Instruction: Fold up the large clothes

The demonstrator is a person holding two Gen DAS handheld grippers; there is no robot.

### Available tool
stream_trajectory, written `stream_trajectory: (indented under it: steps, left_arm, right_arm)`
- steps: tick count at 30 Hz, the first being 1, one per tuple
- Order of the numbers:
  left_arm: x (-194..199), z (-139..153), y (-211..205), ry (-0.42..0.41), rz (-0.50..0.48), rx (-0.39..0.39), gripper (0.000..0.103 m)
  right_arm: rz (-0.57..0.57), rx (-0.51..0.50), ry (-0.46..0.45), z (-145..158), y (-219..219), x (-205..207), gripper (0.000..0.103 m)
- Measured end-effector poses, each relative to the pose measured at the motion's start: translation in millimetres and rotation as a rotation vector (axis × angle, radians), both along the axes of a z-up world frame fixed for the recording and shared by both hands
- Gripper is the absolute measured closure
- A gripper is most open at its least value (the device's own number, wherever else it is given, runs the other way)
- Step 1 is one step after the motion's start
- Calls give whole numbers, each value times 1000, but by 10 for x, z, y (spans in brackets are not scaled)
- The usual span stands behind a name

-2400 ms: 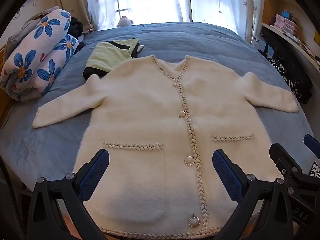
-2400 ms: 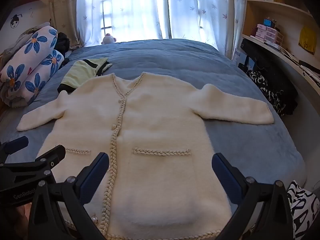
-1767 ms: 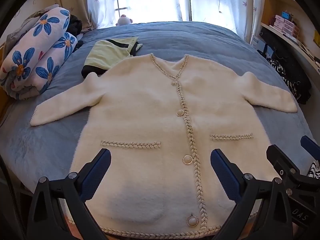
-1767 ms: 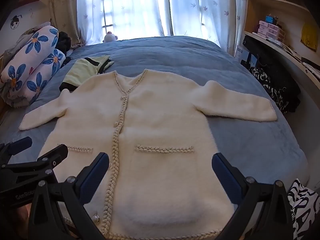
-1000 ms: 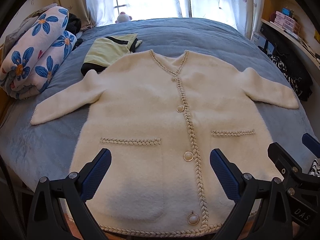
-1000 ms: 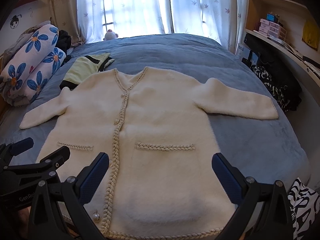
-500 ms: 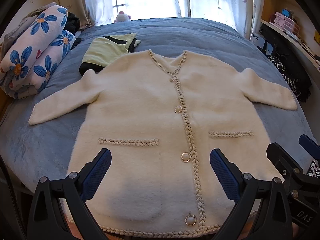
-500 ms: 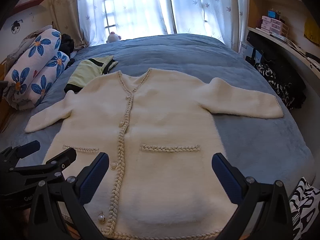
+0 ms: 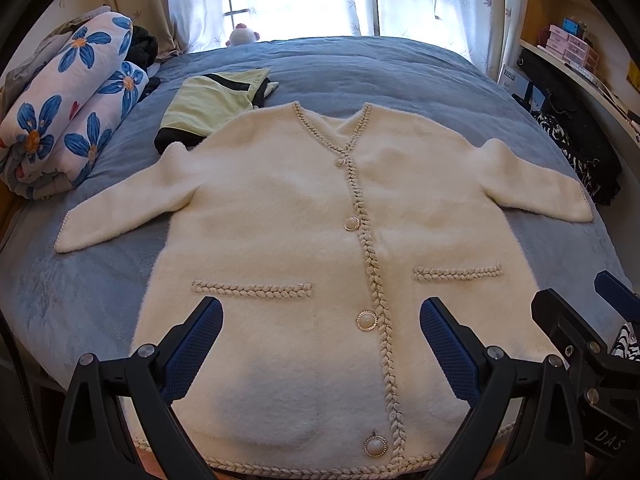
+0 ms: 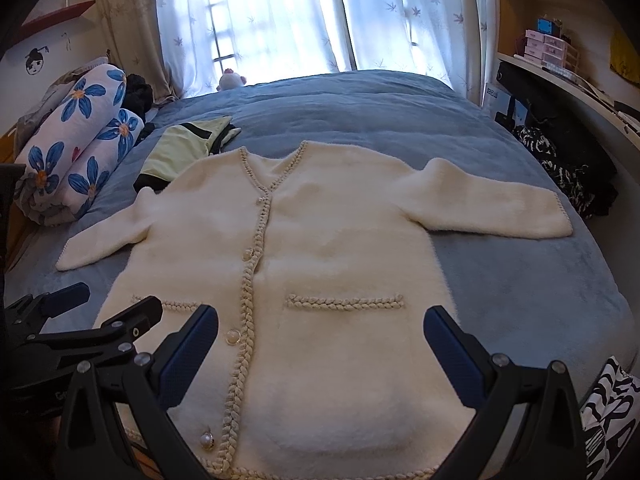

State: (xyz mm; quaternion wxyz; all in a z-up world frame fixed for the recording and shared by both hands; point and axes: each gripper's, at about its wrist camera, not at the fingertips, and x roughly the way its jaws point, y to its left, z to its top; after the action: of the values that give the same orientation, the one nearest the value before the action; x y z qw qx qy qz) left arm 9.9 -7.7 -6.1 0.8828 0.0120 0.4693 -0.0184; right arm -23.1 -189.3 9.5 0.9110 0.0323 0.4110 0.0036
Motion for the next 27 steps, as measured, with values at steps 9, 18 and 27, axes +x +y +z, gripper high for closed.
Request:
stream_trajectory:
  steps: [9,18,27]
  left_arm:
    - [49,74,-57,-22,3,29,5]
    - [145,300,-168,-69,-25,-11,5]
    - [245,557,-332,-140,-50,-63,5]
  right_arm:
    - [7,28,-28,161,-108,37,0]
    - [10,93,-43,444,-375,156,0]
    - [-13,34,-84,667,-620,194,0]
